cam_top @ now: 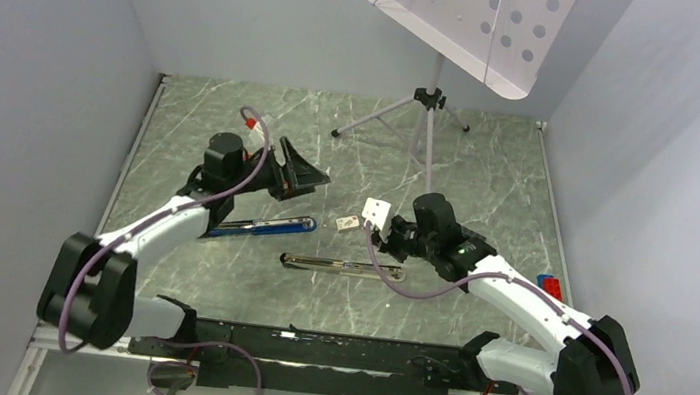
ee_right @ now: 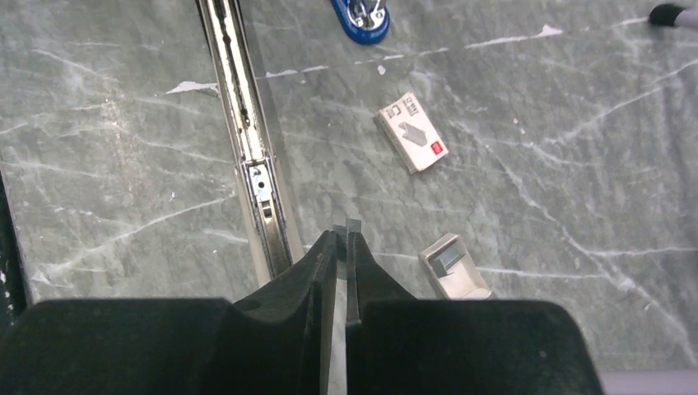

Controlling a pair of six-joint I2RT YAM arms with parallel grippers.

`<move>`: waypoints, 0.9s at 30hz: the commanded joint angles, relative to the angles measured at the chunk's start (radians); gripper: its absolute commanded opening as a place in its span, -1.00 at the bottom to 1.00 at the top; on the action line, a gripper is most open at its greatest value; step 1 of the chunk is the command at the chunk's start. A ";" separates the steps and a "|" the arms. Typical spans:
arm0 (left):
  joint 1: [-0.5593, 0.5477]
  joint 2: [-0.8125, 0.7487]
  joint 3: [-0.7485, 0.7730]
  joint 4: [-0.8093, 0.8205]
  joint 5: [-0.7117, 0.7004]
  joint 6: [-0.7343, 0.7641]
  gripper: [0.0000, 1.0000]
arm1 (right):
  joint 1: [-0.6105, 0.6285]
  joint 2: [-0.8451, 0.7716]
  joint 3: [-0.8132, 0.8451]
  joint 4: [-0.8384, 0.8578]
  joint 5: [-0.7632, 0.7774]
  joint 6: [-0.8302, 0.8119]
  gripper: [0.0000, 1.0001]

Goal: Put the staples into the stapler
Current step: Pick up the stapler.

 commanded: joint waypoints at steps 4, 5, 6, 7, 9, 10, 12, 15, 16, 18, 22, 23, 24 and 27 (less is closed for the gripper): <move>-0.009 0.165 0.074 0.153 0.308 -0.236 0.71 | -0.004 -0.048 0.055 0.133 -0.059 -0.043 -0.78; -0.012 0.175 0.069 0.177 0.314 -0.251 0.70 | -0.003 -0.047 0.060 0.145 -0.063 -0.039 -0.78; -0.016 0.183 0.066 0.199 0.320 -0.265 0.69 | -0.002 -0.048 0.066 0.153 -0.065 -0.036 -0.78; -0.020 0.193 0.064 0.218 0.326 -0.281 0.69 | -0.003 -0.047 0.073 0.161 -0.064 -0.032 -0.78; -0.034 0.222 0.060 0.266 0.333 -0.322 0.69 | -0.002 -0.044 0.086 0.175 -0.058 -0.023 -0.78; -0.044 0.237 0.057 0.296 0.335 -0.351 0.68 | -0.002 -0.043 0.093 0.176 -0.057 -0.021 -0.78; -0.068 0.279 0.049 0.374 0.337 -0.427 0.65 | -0.001 -0.035 0.104 0.189 -0.054 -0.018 -0.78; -0.106 0.354 0.025 0.538 0.338 -0.577 0.54 | 0.002 -0.021 0.112 0.219 -0.034 -0.024 -0.79; -0.115 0.378 0.012 0.591 0.329 -0.629 0.53 | 0.001 -0.018 0.116 0.223 -0.029 -0.028 -0.78; -0.128 0.421 -0.013 0.703 0.313 -0.737 0.52 | 0.002 -0.015 0.120 0.228 -0.032 -0.028 -0.78; -0.141 0.478 0.002 0.794 0.305 -0.810 0.52 | 0.015 -0.015 0.120 0.230 -0.029 -0.044 -0.78; -0.144 0.484 0.012 0.793 0.304 -0.815 0.52 | 0.018 -0.013 0.119 0.231 -0.029 -0.049 -0.78; -0.145 0.492 0.020 0.793 0.304 -0.820 0.52 | 0.021 -0.010 0.119 0.231 -0.030 -0.052 -0.78; -0.146 0.506 0.028 0.816 0.293 -0.848 0.49 | 0.026 -0.006 0.117 0.231 -0.032 -0.061 -0.78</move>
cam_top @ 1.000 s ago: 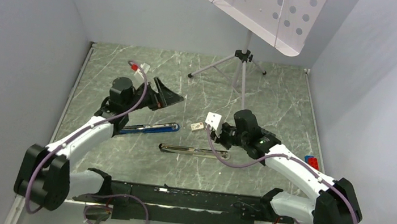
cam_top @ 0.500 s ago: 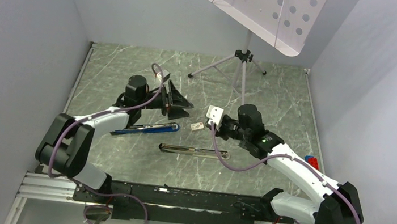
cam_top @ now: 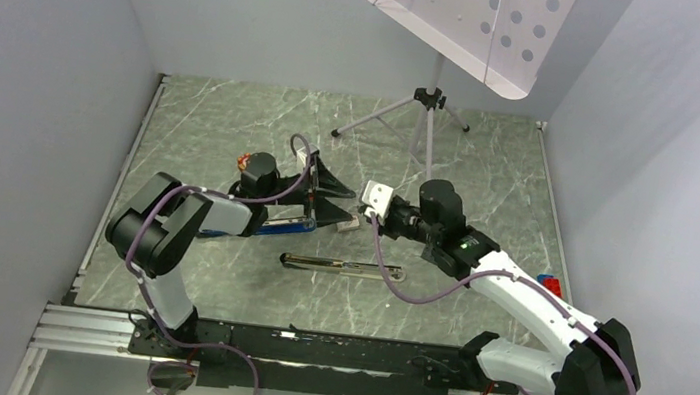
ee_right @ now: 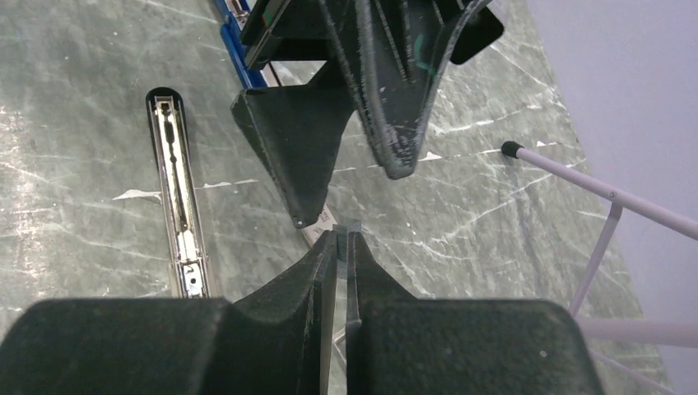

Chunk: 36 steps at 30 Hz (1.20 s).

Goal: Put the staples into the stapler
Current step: Pick up the stapler, then adjust the staple.

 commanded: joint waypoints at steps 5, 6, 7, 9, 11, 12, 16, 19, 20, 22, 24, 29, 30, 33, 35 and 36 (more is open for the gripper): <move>-0.009 0.019 0.030 0.146 -0.008 -0.103 0.32 | 0.020 0.027 0.034 0.074 0.004 -0.034 -0.78; -0.011 0.019 0.031 0.130 -0.005 -0.101 0.32 | 0.022 0.033 0.038 0.076 0.008 -0.039 -0.78; -0.012 0.016 0.031 0.108 0.000 -0.090 0.32 | 0.022 0.039 0.041 0.079 0.015 -0.041 -0.78; -0.012 0.004 0.036 0.045 0.007 -0.060 0.34 | 0.022 0.044 0.044 0.084 0.018 -0.051 -0.78; -0.012 -0.004 0.050 -0.024 0.018 -0.029 0.36 | 0.022 0.040 0.041 0.084 0.015 -0.063 -0.78; -0.013 -0.005 0.059 -0.045 0.022 -0.018 0.37 | 0.026 0.038 0.039 0.084 0.013 -0.069 -0.78; -0.015 0.005 0.089 -0.072 0.029 -0.005 0.38 | 0.039 0.030 0.039 0.083 0.011 -0.086 -0.78; -0.020 0.017 0.099 -0.072 0.029 -0.006 0.37 | 0.057 0.023 0.036 0.080 0.011 -0.094 -0.78; -0.022 0.020 0.101 -0.066 0.030 -0.010 0.37 | 0.063 0.021 0.034 0.078 0.012 -0.096 -0.78; -0.026 0.026 0.109 -0.060 0.033 -0.017 0.37 | 0.075 0.023 0.025 0.086 0.020 -0.102 -0.78; -0.033 0.032 0.114 -0.065 0.036 -0.016 0.37 | 0.082 0.029 0.022 0.095 0.035 -0.105 -0.78; -0.043 0.038 0.116 -0.043 0.036 -0.034 0.36 | 0.093 0.057 0.029 0.099 0.073 -0.131 -0.77; -0.044 0.039 0.117 -0.039 0.037 -0.037 0.35 | 0.094 0.060 0.028 0.098 0.072 -0.137 -0.76; -0.045 0.038 0.118 -0.031 0.036 -0.035 0.34 | 0.099 0.058 0.021 0.090 0.064 -0.147 -0.76; -0.044 0.035 0.117 -0.030 0.034 -0.033 0.33 | 0.105 0.053 0.017 0.078 0.059 -0.152 -0.75; -0.044 0.032 0.116 -0.032 0.033 -0.030 0.32 | 0.106 0.049 0.013 0.075 0.057 -0.155 -0.75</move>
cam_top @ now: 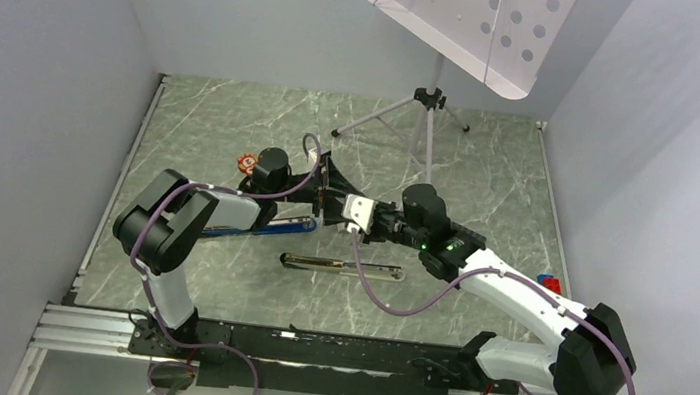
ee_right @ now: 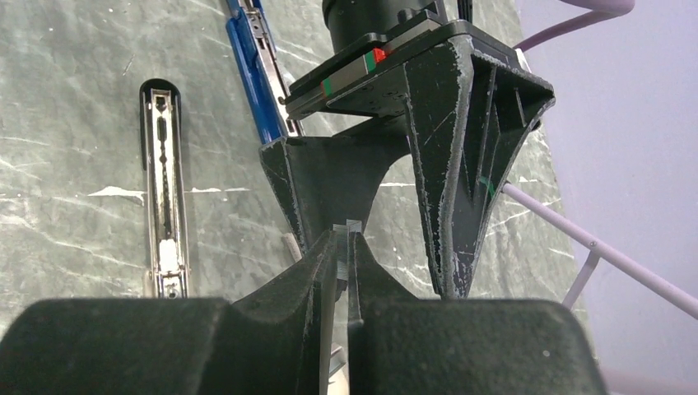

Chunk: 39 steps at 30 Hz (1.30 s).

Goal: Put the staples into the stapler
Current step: Adjust the staple.

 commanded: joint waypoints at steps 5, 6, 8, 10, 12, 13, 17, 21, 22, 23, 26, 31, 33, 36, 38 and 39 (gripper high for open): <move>-0.004 -0.015 0.032 0.010 0.013 0.023 0.30 | 0.017 -0.039 -0.002 0.005 -0.021 -0.031 -0.72; -0.005 -0.017 0.035 0.002 0.014 0.030 0.30 | 0.018 -0.043 -0.006 0.002 -0.022 -0.031 -0.72; -0.004 -0.023 0.040 -0.014 0.013 0.041 0.30 | 0.019 -0.047 -0.010 -0.003 -0.019 -0.032 -0.70; -0.004 -0.028 0.044 -0.028 0.012 0.052 0.30 | 0.022 -0.048 -0.016 -0.005 -0.010 -0.033 -0.69; -0.005 -0.032 0.043 -0.033 0.010 0.055 0.29 | 0.023 -0.046 -0.019 -0.003 0.000 -0.031 -0.68; -0.004 -0.033 0.043 -0.032 0.009 0.056 0.29 | 0.023 -0.044 -0.021 -0.002 0.002 -0.031 -0.67; -0.005 -0.038 0.040 -0.027 0.006 0.054 0.29 | 0.022 -0.043 -0.032 0.001 0.003 -0.031 -0.67; -0.006 -0.040 0.035 -0.014 0.004 0.048 0.29 | 0.021 -0.044 -0.040 0.001 0.009 -0.030 -0.60; -0.006 -0.039 0.033 -0.007 0.004 0.043 0.29 | 0.022 -0.046 -0.042 0.000 0.009 -0.028 -0.59; -0.006 -0.038 0.031 0.000 0.002 0.039 0.29 | 0.023 -0.046 -0.042 -0.002 0.009 -0.027 -0.59; -0.008 -0.033 0.030 0.020 0.001 0.027 0.29 | 0.022 -0.046 -0.045 0.000 0.009 -0.022 -0.57; -0.007 -0.028 0.037 0.023 0.010 0.024 0.29 | 0.023 -0.037 -0.045 0.011 0.017 -0.012 -0.53; -0.007 -0.026 0.039 0.025 0.014 0.022 0.29 | 0.020 -0.032 -0.043 0.021 0.023 -0.004 -0.50; -0.007 -0.022 0.044 0.031 0.018 0.017 0.29 | 0.020 -0.025 -0.040 0.028 0.035 -0.003 -0.48; -0.007 -0.018 0.045 0.036 0.021 0.014 0.29 | 0.019 -0.020 -0.038 0.029 0.039 -0.004 -0.47; -0.008 -0.018 0.048 0.038 0.023 0.013 0.29 | 0.017 -0.018 -0.038 0.029 0.040 -0.004 -0.46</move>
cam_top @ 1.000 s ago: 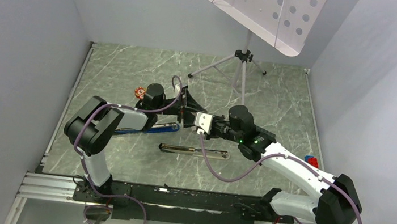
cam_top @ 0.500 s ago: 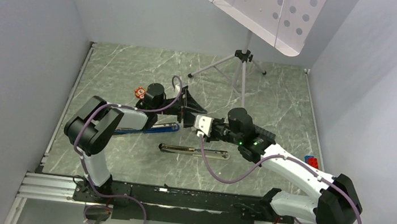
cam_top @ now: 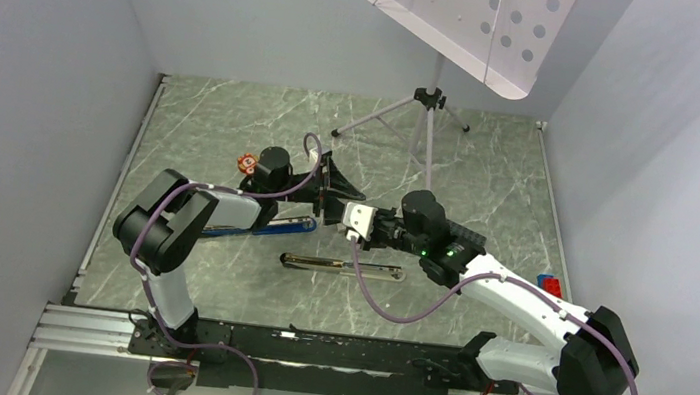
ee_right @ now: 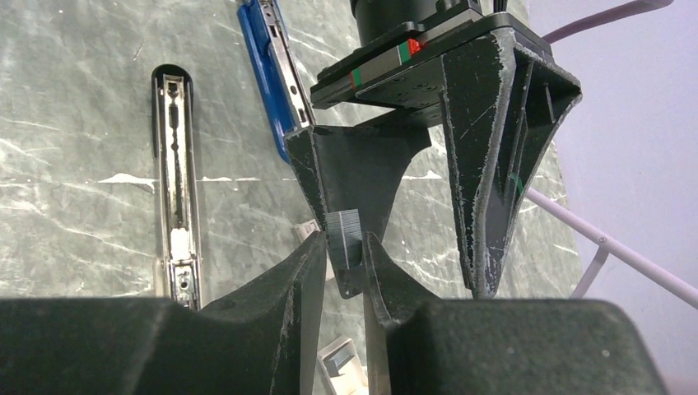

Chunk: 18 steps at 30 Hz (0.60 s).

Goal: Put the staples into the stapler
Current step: Adjust the staple.

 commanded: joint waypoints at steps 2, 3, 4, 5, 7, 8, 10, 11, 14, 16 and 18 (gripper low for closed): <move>-0.006 -0.014 0.041 0.073 0.025 -0.015 0.29 | 0.000 0.009 0.007 0.023 0.021 0.015 -0.47; -0.007 -0.014 0.041 0.071 0.028 -0.015 0.29 | -0.001 0.010 0.008 0.021 0.018 0.017 -0.46; -0.006 -0.013 0.041 0.073 0.029 -0.014 0.29 | -0.002 0.011 0.009 0.021 0.016 0.019 -0.46; -0.005 -0.011 0.043 0.073 0.030 -0.016 0.29 | -0.001 0.011 0.009 0.021 0.015 0.021 -0.46; -0.005 -0.011 0.043 0.077 0.032 -0.019 0.29 | -0.002 0.008 0.006 0.020 0.014 0.021 -0.46; -0.006 -0.010 0.043 0.080 0.032 -0.022 0.29 | -0.002 0.005 0.006 0.020 0.012 0.022 -0.46; -0.006 -0.008 0.043 0.084 0.032 -0.024 0.29 | -0.002 0.003 0.004 0.020 0.012 0.022 -0.47; -0.007 -0.007 0.043 0.086 0.031 -0.025 0.29 | -0.002 0.002 0.003 0.020 0.014 0.022 -0.47; -0.006 -0.004 0.044 0.089 0.032 -0.027 0.28 | -0.002 -0.002 0.003 0.021 0.016 0.022 -0.47; -0.005 -0.006 0.041 0.087 0.032 -0.026 0.28 | -0.004 -0.002 0.003 0.025 0.020 0.021 -0.50; -0.007 -0.009 0.037 0.085 0.031 -0.025 0.29 | -0.006 -0.001 0.003 0.028 0.023 0.020 -0.57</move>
